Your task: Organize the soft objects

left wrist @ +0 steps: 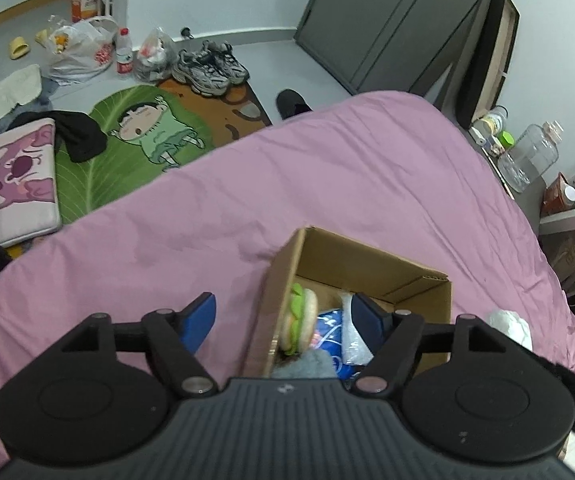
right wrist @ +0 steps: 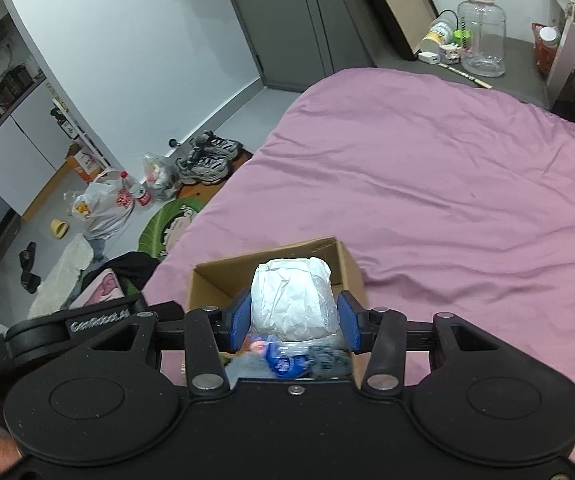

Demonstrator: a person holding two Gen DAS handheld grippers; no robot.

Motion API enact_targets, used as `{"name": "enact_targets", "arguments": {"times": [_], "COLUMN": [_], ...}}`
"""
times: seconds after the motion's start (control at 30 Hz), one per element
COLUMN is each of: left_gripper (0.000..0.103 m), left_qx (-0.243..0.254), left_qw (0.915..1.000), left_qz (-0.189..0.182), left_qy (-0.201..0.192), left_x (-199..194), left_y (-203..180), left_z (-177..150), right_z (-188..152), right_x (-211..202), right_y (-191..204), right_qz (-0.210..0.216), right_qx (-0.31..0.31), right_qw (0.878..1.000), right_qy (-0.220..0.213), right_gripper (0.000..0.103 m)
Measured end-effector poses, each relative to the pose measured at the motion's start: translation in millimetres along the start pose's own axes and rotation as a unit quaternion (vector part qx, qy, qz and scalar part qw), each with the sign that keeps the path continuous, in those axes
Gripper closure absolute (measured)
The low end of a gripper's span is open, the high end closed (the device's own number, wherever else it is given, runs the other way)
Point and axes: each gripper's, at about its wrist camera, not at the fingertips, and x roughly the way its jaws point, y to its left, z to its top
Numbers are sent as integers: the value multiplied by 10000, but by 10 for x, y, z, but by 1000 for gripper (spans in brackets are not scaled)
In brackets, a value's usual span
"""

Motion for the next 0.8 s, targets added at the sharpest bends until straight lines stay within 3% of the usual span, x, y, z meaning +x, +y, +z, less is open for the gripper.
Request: {"name": "enact_targets", "arguments": {"times": [0.33,0.43,0.47,0.8], "left_gripper": [30,30,30,19], "left_qx": [-228,-247,-244,-167], "left_qw": [9992,9990,9990,9989], "left_qz": [164,146,140,30], "left_qy": [-274,-342,-360,-448], "left_x": [-368,-471,-503,-791], "left_y": [207,209,208,89], "left_z": [8,-15,-28,-201], "right_z": [34,31,22,-71], "right_x": [-16,-85,-137,-513], "right_y": [183,201,192,61], "right_qz": [320,416,402,434], "right_qx": [-78,-169,-148,-34], "right_qw": [9995,9989,9989,9988], "right_qy": [14,-111,-176,-232], "right_gripper": [54,26,23,23]}}
